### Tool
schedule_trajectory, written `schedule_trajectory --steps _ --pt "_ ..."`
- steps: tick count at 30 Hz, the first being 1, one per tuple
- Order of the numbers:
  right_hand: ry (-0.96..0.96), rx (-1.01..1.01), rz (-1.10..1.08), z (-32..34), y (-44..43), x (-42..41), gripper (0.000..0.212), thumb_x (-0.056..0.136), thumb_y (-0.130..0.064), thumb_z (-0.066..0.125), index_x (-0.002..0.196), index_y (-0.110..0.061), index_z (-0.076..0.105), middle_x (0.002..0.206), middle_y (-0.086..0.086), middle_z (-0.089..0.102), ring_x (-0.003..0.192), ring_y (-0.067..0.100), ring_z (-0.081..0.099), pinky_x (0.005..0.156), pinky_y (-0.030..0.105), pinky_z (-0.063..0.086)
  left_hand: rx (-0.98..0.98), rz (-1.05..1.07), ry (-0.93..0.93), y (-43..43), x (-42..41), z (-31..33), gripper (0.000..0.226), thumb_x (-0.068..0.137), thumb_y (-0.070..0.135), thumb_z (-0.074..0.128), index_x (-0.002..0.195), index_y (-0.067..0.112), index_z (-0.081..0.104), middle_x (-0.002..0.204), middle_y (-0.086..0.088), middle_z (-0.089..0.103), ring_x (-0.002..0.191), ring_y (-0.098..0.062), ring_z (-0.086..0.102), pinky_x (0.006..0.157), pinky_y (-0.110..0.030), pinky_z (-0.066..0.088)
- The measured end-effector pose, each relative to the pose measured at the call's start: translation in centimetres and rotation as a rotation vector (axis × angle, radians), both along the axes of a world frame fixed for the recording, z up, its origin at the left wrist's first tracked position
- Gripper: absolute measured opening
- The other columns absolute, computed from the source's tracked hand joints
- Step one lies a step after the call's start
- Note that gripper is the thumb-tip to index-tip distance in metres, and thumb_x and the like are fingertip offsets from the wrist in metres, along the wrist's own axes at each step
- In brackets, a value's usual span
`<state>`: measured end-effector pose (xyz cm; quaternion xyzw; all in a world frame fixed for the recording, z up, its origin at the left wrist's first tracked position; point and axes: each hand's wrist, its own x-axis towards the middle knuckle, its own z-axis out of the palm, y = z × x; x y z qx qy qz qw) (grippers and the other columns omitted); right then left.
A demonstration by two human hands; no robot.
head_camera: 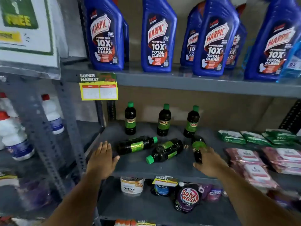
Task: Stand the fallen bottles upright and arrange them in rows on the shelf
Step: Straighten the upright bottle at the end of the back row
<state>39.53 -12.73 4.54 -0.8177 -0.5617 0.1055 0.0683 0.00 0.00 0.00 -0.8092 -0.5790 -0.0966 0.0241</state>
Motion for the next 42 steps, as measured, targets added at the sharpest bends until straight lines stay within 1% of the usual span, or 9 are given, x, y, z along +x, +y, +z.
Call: schedule_trajectory --steps 3,11,20,23,27,32,37,40,42 --pt "0.097 0.027 -0.163 -0.8 0.8 0.1 0.094 0.079 -0.056 0.067 0.152 -0.02 0.02 0.148 0.019 0.032 0.124 0.041 0.049 0.097 0.047 0.048 -0.124 0.074 -0.042 1.8 -0.3 -1.8 0.079 0.094 0.056 0.023 0.148 0.001 0.008 0.16 -0.016 0.006 0.147 -0.029 0.001 0.119 -0.042 0.004" --pt "0.117 0.086 -0.292 -3.2 1.8 -0.7 0.086 0.085 -0.038 0.069 0.151 -0.032 0.015 0.15 0.018 0.023 0.111 0.046 0.056 0.081 0.046 0.051 -0.212 0.04 -0.008 3.7 -0.5 -3.7 0.081 0.092 0.06 0.02 0.15 0.006 0.004 0.161 -0.012 0.002 0.147 -0.025 0.0 0.119 -0.041 0.003" --pt "0.128 0.039 -0.268 -2.0 1.9 -0.3 0.081 0.086 -0.029 0.067 0.151 -0.027 0.018 0.134 0.02 0.039 0.098 0.042 0.061 0.079 0.042 0.053 -0.216 0.052 -0.02 3.6 -0.5 -3.9 0.082 0.091 0.062 0.019 0.15 0.006 0.005 0.161 -0.01 0.003 0.147 -0.025 0.0 0.119 -0.043 0.004" --pt "0.36 0.119 -0.358 -0.4 2.8 0.2 0.065 0.077 -0.027 0.07 0.135 -0.021 0.041 0.107 0.018 0.059 0.081 0.033 0.063 0.059 0.033 0.053 -0.212 0.06 -0.019 3.7 -0.6 -4.3 0.085 0.088 0.065 0.013 0.15 0.008 0.004 0.161 -0.009 0.002 0.147 -0.024 0.0 0.119 -0.043 0.004" --pt "1.134 0.315 -0.624 4.0 4.1 0.9 0.02 0.085 -0.008 0.066 0.103 -0.007 0.057 0.091 0.016 0.058 0.063 0.027 0.062 0.038 0.026 0.052 -0.217 0.072 -0.049 3.7 -0.7 -4.3 0.097 0.076 0.072 0.005 0.15 0.009 0.009 0.161 -0.008 0.006 0.147 -0.024 0.002 0.119 -0.043 0.004" --pt "1.35 0.334 -0.646 8.1 5.8 4.0 0.007 0.094 -0.014 0.059 0.088 -0.011 0.056 0.089 0.014 0.054 0.039 0.017 0.063 0.033 0.021 0.049 -0.172 0.086 -0.034 3.9 -0.6 -4.6 0.102 0.072 0.073 0.003 0.148 0.008 0.021 0.158 -0.011 0.019 0.145 -0.028 0.014 0.117 -0.046 0.014" --pt "1.216 0.395 -0.493 9.3 7.9 4.5 0.022 0.086 -0.019 0.074 0.102 -0.009 0.062 0.098 0.01 0.063 0.068 0.019 0.065 0.044 0.021 0.054 -0.191 0.101 -0.014 4.0 -0.5 -4.5 0.095 0.077 0.07 0.009 0.15 0.01 0.013 0.16 -0.009 0.011 0.147 -0.024 0.007 0.118 -0.043 0.011" --pt "0.87 0.408 -0.377 9.1 8.4 3.4 0.032 0.081 -0.03 0.079 0.103 -0.011 0.065 0.093 0.007 0.07 0.067 0.017 0.064 0.05 0.024 0.052 -0.19 0.105 -0.008 3.9 -0.5 -4.4 0.099 0.073 0.073 0.004 0.15 0.01 0.013 0.161 -0.008 0.011 0.147 -0.024 0.007 0.118 -0.043 0.011" --pt "0.548 0.393 -0.281 8.5 8.5 2.9 0.042 0.08 -0.036 0.078 0.114 -0.014 0.066 0.1 0.006 0.072 0.085 0.025 0.068 0.066 0.028 0.051 -0.184 0.109 -0.013 3.9 -0.5 -4.4 0.103 0.071 0.074 0.001 0.15 0.01 0.014 0.16 -0.008 0.013 0.147 -0.024 0.008 0.117 -0.042 0.011"
